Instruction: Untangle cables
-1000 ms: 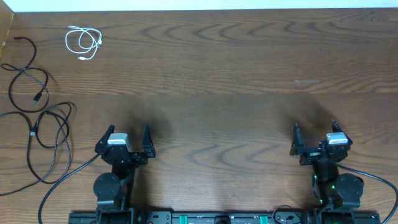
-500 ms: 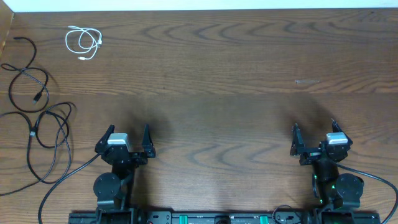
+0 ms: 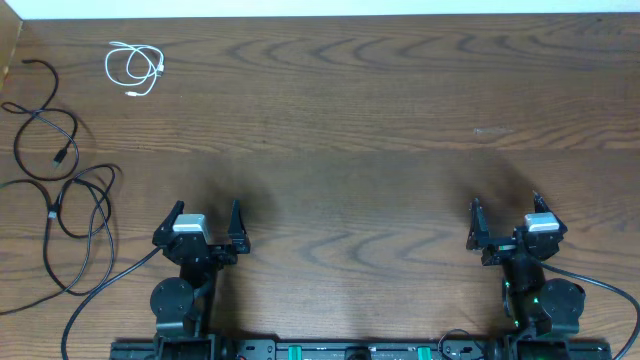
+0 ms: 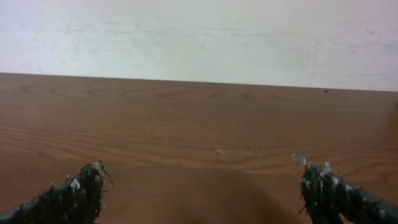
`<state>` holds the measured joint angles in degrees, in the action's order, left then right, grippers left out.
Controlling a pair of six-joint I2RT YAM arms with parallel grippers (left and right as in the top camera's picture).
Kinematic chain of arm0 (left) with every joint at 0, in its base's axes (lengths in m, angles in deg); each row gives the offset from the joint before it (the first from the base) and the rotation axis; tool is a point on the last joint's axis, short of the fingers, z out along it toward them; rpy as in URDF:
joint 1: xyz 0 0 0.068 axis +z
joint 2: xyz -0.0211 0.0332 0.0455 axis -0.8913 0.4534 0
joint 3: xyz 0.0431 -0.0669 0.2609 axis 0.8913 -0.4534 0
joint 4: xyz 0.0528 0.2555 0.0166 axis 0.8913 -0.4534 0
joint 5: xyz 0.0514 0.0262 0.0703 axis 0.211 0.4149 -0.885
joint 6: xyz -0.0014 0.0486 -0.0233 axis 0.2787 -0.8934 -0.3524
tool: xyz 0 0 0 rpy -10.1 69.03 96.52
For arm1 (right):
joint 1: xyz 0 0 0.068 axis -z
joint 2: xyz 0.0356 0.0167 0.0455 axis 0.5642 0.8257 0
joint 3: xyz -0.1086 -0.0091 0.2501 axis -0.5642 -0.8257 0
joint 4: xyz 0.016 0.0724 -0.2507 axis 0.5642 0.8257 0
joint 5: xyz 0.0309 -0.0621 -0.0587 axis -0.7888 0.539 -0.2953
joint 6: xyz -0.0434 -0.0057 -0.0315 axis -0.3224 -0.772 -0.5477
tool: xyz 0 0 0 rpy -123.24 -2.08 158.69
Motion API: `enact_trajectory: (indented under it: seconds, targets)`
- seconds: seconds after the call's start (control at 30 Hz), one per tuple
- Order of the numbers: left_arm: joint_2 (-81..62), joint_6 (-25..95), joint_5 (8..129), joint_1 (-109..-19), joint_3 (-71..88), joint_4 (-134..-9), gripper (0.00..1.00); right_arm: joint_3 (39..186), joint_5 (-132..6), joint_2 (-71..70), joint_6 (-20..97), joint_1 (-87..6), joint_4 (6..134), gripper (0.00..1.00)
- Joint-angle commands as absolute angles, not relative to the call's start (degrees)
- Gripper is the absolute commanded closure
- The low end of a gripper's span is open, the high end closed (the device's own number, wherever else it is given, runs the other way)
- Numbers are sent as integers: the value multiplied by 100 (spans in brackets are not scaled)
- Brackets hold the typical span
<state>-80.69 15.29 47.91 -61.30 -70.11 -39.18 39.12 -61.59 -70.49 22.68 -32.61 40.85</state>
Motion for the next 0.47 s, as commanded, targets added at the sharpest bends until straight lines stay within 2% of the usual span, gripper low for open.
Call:
enact_trajectory:
  seconds: [0.0,0.43]
  targets:
    - [-8104,1496,4798,-6113,-7105,-4132,2,3904,-6102,-7104,2332,-3294,4111,1]
    - [-8104,1496,4798,-6113,-7105,-4132,2,3904,-6102,-7104,2332,-3294,4111,1]
